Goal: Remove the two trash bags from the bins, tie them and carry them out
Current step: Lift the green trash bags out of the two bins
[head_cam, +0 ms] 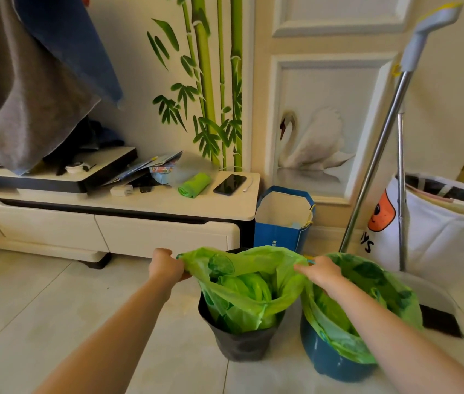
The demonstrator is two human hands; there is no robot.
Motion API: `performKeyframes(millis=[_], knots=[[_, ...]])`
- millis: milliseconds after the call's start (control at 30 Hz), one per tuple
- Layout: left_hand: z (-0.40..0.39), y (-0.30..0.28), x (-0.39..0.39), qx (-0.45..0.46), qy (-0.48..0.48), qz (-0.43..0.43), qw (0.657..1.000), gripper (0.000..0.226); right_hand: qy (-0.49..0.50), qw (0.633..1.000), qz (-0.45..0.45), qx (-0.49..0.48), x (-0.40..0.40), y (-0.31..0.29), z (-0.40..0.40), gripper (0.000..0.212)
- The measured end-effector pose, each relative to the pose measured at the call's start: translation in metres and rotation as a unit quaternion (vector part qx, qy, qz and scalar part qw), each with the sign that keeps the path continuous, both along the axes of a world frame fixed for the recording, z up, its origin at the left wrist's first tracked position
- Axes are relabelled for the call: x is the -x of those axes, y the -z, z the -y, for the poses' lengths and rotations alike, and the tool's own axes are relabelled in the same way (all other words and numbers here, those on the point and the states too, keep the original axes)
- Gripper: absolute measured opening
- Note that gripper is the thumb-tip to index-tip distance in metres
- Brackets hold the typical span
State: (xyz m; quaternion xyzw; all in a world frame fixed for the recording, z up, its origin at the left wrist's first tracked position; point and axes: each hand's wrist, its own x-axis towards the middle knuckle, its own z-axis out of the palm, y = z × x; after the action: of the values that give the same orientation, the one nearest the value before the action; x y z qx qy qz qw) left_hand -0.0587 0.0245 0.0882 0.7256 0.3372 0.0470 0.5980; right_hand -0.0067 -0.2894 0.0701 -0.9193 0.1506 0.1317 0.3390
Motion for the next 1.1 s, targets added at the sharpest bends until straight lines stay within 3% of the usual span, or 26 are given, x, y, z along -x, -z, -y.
performKeyframes(millis=[133,233,400,767,867,1100], knots=[[-0.004,0.001,-0.001,0.008,0.027,0.021,0.999,0.013,-0.016,0.999,0.035,0.031,-0.009,0.010,-0.005,0.033],[-0.006,-0.002,-0.004,0.013,0.010,0.041,0.999,0.017,0.007,0.997,0.073,0.024,-0.014,0.005,-0.006,0.023],[0.001,-0.017,-0.001,0.004,-0.017,0.058,0.998,0.022,0.016,0.993,0.115,-0.017,-0.019,-0.013,-0.008,0.035],[0.007,-0.081,0.014,0.023,-0.002,0.145,0.989,0.014,0.047,0.963,0.220,-0.149,-0.001,-0.096,-0.012,0.028],[0.007,-0.100,0.023,0.016,-0.002,0.166,0.986,0.015,0.040,0.952,0.247,-0.179,0.013,-0.123,-0.014,0.014],[0.010,-0.147,0.055,-0.019,0.024,0.216,0.976,0.020,0.052,0.937,0.292,-0.184,0.048,-0.178,-0.014,0.024]])
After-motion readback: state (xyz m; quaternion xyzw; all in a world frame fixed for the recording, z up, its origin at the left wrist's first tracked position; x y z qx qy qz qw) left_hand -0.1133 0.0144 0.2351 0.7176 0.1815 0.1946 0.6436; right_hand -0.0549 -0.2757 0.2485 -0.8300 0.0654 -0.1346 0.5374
